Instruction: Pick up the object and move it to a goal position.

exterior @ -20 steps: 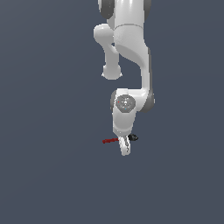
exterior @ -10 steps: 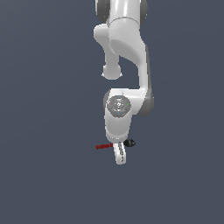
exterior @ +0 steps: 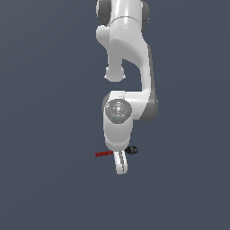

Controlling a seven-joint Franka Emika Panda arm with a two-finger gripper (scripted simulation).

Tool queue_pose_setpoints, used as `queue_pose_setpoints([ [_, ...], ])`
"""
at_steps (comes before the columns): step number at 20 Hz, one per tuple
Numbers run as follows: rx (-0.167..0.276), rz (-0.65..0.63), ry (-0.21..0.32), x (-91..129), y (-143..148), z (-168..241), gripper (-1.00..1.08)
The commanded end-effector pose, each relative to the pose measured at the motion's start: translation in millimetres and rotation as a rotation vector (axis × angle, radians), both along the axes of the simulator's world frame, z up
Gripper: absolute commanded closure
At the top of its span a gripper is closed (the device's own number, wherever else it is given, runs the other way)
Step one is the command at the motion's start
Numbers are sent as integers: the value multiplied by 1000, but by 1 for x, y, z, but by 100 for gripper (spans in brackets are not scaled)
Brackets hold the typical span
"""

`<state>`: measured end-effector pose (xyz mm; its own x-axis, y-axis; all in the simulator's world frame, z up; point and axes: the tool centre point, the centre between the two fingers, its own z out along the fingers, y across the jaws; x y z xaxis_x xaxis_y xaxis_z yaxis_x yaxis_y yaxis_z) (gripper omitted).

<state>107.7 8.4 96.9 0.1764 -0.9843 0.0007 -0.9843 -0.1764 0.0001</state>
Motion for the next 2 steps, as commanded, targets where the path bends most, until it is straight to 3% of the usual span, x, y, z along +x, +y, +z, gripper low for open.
queue_pose_setpoints([
  [1,0,0,0,2,-1,1,108],
  [2,0,0,0,2,-1,1,108],
])
